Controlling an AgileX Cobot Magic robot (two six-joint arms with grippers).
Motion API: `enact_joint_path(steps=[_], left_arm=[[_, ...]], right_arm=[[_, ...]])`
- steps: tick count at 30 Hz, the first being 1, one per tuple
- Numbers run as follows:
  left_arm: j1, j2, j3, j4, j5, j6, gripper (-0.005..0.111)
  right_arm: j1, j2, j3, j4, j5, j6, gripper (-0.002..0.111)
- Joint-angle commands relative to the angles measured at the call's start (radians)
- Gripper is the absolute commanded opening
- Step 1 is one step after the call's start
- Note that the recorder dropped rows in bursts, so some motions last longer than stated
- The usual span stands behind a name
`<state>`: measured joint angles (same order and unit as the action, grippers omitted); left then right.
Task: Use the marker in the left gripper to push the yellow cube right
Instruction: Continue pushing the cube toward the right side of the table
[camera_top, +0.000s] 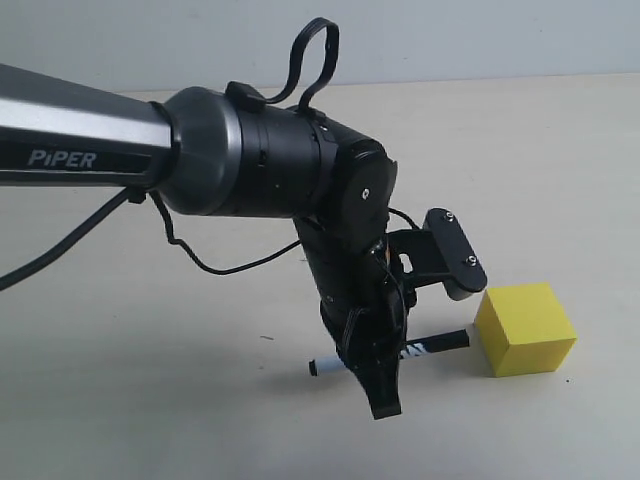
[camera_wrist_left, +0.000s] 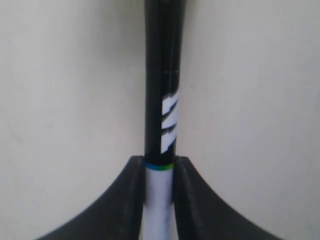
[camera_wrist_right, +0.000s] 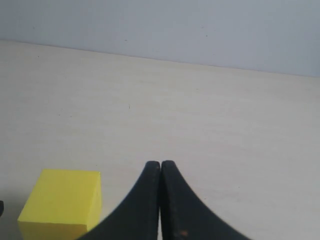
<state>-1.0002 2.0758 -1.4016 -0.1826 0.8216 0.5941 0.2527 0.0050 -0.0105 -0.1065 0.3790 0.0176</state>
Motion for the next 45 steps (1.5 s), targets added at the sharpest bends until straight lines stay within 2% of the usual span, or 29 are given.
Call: enact_joint_path(steps=[1,36,45], left_arm=[[0.003,0.002,-0.006,-0.003,0.017,0.0,0.0],[0.003,0.002,-0.006,0.033,0.034,0.0,0.0],[0.001,0.04,-0.006,0.087,-0.038,-0.08,0.0]], right_arm=[[-0.005,-0.005,0.003,-0.002,-0.01,-0.008,0.0],[-0.005,-0.005,0.003,-0.002,-0.012,-0.008,0.0],[-0.005,-0.005,0.003,-0.002,-0.012,-0.008,0.0]])
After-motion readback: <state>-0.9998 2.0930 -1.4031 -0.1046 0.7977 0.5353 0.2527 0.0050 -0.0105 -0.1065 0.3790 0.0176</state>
